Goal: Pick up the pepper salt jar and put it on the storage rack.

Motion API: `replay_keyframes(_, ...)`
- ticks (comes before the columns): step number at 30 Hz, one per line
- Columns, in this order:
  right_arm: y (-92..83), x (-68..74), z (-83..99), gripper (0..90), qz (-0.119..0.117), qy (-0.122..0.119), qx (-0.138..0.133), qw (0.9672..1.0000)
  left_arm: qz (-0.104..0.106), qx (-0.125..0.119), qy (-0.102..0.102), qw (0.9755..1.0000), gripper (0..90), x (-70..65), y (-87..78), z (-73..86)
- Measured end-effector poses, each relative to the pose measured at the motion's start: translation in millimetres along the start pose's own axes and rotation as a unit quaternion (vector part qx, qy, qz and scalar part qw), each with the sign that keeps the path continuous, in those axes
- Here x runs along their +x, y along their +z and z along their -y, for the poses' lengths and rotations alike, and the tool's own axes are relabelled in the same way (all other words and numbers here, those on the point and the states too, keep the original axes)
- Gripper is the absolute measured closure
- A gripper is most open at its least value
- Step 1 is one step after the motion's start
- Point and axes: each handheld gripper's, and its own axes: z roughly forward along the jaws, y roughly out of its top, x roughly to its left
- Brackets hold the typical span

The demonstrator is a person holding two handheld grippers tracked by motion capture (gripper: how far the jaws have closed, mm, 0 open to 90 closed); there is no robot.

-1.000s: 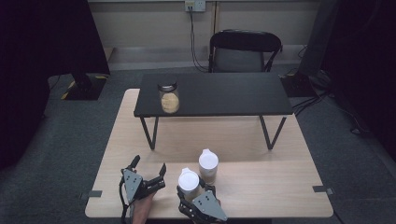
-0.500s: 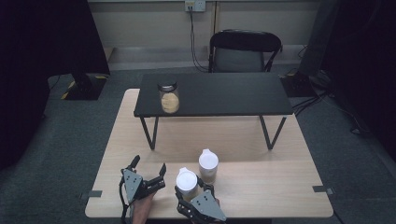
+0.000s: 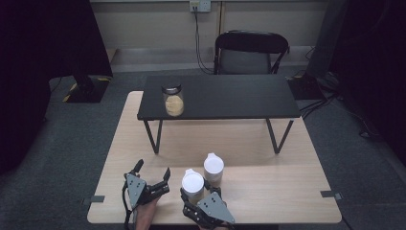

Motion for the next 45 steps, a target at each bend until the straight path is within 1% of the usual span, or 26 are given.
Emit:
replay_keyframes(2,0.3,-0.4,-1.8,30.3,-0.003,0.001,-0.001,1.0000,0.000,0.000,0.000,1.0000,0.7,0.0,0.0,0.0)
replay_keyframes(9,1.0,-3.8,-8.1,30.3,-0.002,0.005,-0.006,1.0000,0.000,0.000,0.000,1.0000,0.7,0.0,0.0,0.0)
replay_keyframes(18,2.9,-5.5,-18.8,30.3,-0.011,0.005,-0.008,0.9999,0.000,0.000,0.000,1.0000,0.9,0.0,0.0,0.0)
replay_keyframes(21,4.1,-4.9,-21.8,30.3,-0.013,-0.004,-0.010,0.9999,0.000,0.001,0.001,1.0000,1.0,0.1,-0.1,0.0)
replay_keyframes(23,5.3,-5.3,-23.0,30.3,-0.016,-0.001,-0.011,0.9998,0.000,0.001,0.001,1.0000,0.9,0.1,-0.1,0.0)
replay_keyframes(30,7.2,-5.2,-27.6,30.3,-0.020,-0.003,-0.009,0.9998,-0.001,0.000,0.000,1.0000,0.9,0.0,0.0,0.0)
replay_keyframes(33,5.9,-4.9,-33.3,30.3,-0.019,-0.006,-0.009,0.9998,-0.001,0.000,0.001,1.0000,1.0,0.0,0.0,0.0)
replay_keyframes(39,3.7,-5.6,-45.5,30.3,-0.027,-0.006,-0.012,0.9996,-0.001,0.000,0.001,1.0000,0.9,0.1,0.0,0.0)
replay_keyframes(45,4.5,-7.6,-57.0,30.3,-0.030,-0.006,-0.020,0.9993,-0.001,0.000,0.001,1.0000,0.9,0.1,0.0,0.0)
